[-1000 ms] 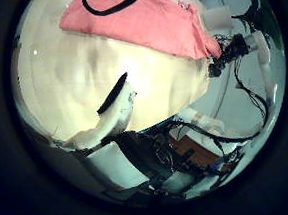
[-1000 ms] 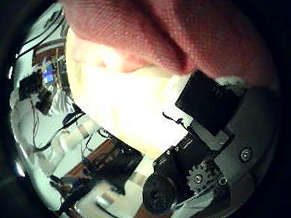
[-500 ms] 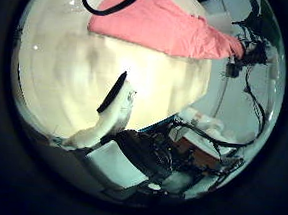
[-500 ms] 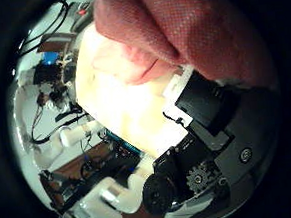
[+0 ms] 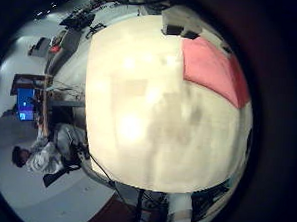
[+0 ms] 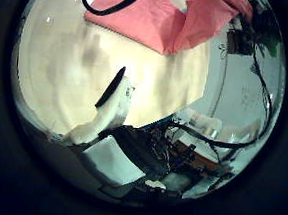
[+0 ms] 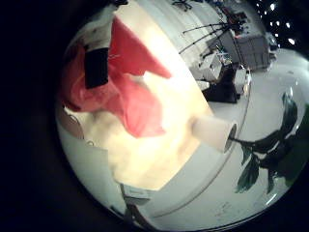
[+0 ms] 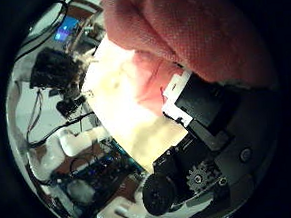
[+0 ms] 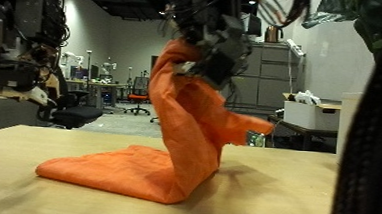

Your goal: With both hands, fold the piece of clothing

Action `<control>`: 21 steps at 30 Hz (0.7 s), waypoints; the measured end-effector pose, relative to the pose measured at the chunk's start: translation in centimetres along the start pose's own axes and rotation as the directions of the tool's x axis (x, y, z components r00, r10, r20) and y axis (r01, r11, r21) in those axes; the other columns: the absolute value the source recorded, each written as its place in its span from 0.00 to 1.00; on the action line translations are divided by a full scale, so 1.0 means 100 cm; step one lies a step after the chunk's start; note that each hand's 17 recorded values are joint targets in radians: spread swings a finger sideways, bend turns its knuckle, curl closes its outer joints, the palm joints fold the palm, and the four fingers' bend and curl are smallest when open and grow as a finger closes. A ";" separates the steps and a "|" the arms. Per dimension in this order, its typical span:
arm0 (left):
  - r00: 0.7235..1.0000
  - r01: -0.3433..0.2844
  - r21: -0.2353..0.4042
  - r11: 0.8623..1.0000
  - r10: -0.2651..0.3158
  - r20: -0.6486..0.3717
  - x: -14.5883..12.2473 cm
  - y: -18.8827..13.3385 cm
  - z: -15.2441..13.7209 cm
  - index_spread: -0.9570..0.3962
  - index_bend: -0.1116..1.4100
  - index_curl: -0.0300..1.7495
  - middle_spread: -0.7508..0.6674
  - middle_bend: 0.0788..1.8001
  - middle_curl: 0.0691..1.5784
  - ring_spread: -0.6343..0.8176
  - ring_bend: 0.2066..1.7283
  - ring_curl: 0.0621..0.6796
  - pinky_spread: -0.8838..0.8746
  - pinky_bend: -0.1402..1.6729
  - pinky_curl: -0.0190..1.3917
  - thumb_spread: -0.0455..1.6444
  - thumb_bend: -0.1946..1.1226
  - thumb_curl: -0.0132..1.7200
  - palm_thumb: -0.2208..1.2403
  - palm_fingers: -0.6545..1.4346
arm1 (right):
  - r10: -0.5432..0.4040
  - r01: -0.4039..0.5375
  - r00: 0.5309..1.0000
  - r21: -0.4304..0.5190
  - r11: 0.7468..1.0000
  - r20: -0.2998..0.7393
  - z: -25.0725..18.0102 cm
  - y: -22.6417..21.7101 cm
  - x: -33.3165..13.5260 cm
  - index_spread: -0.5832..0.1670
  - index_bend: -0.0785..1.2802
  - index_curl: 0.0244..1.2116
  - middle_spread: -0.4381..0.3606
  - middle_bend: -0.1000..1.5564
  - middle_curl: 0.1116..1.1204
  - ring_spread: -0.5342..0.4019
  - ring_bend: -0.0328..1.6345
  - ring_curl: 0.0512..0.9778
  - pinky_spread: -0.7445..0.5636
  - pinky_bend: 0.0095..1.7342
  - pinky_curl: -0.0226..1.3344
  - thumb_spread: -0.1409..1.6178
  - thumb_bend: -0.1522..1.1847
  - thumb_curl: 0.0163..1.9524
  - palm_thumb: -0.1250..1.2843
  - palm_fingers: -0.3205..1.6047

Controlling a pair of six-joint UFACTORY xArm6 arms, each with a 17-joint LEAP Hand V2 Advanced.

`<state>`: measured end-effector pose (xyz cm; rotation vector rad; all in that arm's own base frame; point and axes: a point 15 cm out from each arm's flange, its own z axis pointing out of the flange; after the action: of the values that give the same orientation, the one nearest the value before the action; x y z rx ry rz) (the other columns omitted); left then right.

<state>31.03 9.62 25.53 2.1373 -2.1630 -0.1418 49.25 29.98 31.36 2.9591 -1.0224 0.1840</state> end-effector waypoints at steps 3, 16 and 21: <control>1.000 0.018 0.005 1.000 -0.017 -0.008 -0.008 0.007 0.001 0.71 0.19 0.22 0.53 0.07 0.20 0.59 0.13 0.21 0.60 0.20 0.25 0.76 0.14 0.16 0.44 0.45 | -0.053 0.053 0.999 0.016 0.998 -0.001 0.020 -0.025 -0.028 0.47 0.91 0.63 0.42 0.89 0.57 0.35 0.83 0.71 0.38 0.67 0.70 0.65 0.10 0.35 0.87 0.76; 0.998 0.054 0.025 0.998 -0.054 -0.018 -0.022 0.027 0.002 0.69 0.19 0.22 0.51 0.06 0.19 0.58 0.14 0.22 0.60 0.20 0.25 0.76 0.14 0.16 0.45 0.45 | -0.132 0.134 0.991 0.120 0.984 -0.026 0.069 -0.084 -0.062 0.41 0.75 0.60 0.40 0.81 0.51 0.32 0.80 0.63 0.27 0.61 0.62 0.70 0.10 0.34 0.77 0.69; 0.999 0.049 0.033 0.998 -0.049 -0.021 -0.016 0.032 -0.001 0.68 0.20 0.23 0.51 0.06 0.18 0.58 0.14 0.22 0.59 0.20 0.25 0.76 0.14 0.16 0.46 0.45 | -0.133 0.134 0.991 0.081 0.988 -0.013 0.081 -0.076 -0.059 0.33 0.55 0.57 0.31 0.68 0.47 0.25 0.79 0.61 0.20 0.56 0.58 0.70 0.10 0.33 0.76 0.41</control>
<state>27.89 11.29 26.04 2.2011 -2.1182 -0.0882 50.17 39.26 22.93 3.0840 -0.8310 0.2406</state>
